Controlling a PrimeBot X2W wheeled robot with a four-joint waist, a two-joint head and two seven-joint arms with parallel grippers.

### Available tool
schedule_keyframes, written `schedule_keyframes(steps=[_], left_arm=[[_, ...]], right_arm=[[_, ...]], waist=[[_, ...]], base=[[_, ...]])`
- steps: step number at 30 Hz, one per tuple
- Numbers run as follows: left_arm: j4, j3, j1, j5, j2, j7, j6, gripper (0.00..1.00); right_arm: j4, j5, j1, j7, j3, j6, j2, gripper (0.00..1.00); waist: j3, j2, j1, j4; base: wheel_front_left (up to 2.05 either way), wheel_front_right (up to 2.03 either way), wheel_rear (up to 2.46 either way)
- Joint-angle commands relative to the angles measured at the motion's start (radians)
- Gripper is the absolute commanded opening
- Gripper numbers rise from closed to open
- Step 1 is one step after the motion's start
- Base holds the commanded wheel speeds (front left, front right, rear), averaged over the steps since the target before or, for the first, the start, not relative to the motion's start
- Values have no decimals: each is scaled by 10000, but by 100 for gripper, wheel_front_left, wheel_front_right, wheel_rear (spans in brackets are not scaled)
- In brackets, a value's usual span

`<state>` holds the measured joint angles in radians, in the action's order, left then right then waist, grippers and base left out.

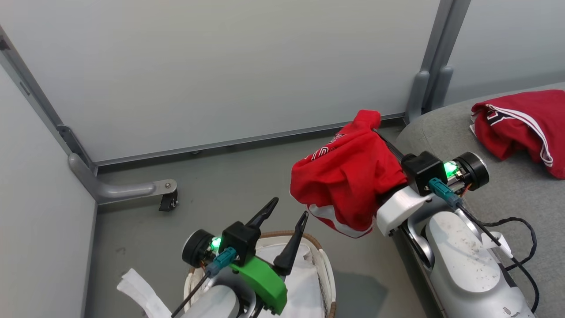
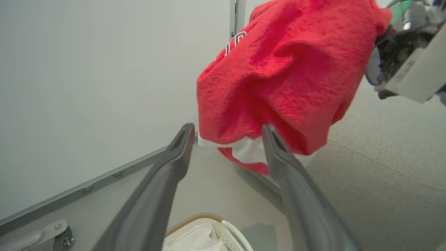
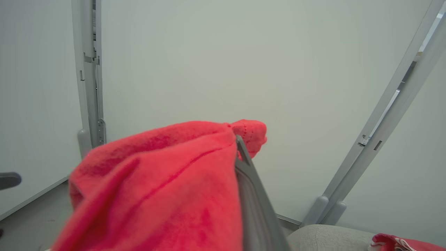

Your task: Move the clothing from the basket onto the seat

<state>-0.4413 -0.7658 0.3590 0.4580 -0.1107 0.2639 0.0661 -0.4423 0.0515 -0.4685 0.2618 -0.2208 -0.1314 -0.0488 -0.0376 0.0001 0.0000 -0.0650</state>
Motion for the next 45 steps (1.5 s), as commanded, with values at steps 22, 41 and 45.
schedule_keyframes(steps=[22, 41, 45], left_arm=[[435, 2153, -1865, -1467, 477, 6, 400, 100], [445, 2339, -1064, -2335, 502, 7, 619, 100], [409, 2271, -882, -2438, 412, 6, 648, 100]], right_arm=[[-39, 192, 229, 51, 264, 14, -414, 0], [334, -2, -35, 51, 736, 14, -540, 0], [400, -34, -172, 51, 1008, 14, -543, 0]], waist=[[492, -1, 0, -1645], [2086, -1, 0, -4343], [2402, -1, 0, -4305]], base=[[0, 0, 0], [0, 0, 0], [0, 0, 0]])
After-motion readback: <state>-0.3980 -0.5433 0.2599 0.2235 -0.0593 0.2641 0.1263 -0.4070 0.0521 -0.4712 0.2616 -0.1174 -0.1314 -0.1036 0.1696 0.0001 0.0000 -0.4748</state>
